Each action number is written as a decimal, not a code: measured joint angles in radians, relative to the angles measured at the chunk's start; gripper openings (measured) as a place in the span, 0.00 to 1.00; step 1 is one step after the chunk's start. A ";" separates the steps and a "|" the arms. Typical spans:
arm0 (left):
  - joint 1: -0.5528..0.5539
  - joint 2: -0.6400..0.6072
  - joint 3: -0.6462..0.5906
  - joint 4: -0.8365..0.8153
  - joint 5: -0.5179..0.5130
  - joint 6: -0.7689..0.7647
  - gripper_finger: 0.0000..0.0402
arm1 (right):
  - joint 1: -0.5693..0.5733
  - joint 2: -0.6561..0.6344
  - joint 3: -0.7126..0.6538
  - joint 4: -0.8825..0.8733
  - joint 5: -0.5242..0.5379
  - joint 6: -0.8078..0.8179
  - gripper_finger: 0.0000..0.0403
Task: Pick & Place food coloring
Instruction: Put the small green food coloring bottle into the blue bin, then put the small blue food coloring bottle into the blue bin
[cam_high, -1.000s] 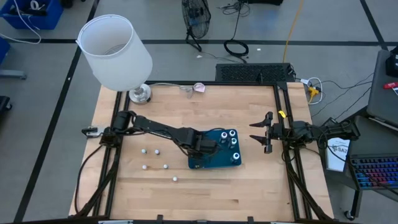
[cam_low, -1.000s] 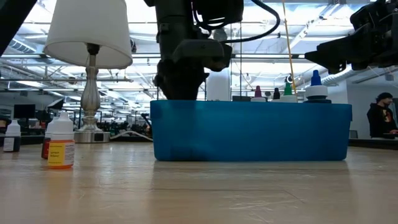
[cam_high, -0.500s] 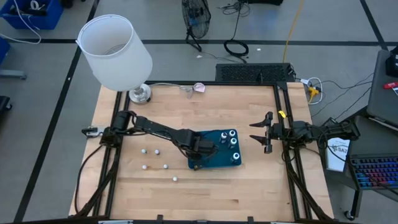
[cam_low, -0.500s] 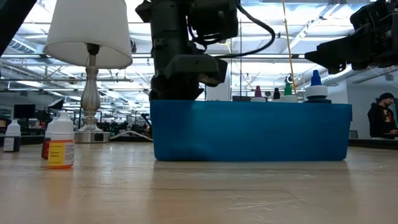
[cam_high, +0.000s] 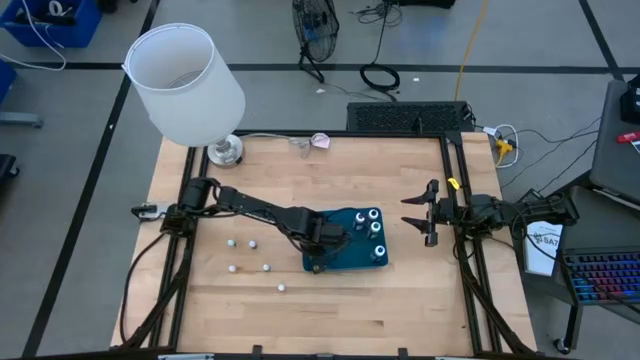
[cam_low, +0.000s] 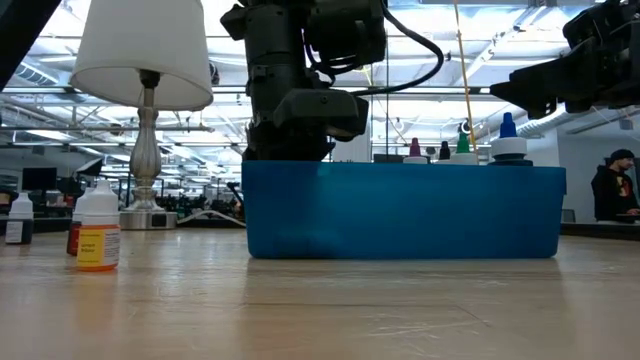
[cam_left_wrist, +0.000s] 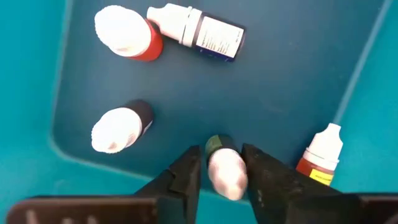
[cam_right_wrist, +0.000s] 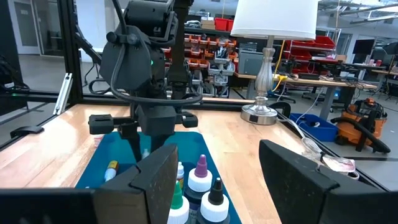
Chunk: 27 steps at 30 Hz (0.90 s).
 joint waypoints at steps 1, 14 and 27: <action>0.000 0.001 0.000 0.000 0.000 0.000 0.32 | 0.000 0.000 0.000 0.000 0.000 0.000 0.53; 0.008 -0.079 0.000 -0.006 0.000 0.000 0.44 | 0.000 0.000 0.000 0.000 0.000 0.000 0.53; -0.046 -0.309 0.001 -0.276 -0.156 -0.140 0.45 | 0.000 0.000 0.000 0.000 0.000 0.000 0.53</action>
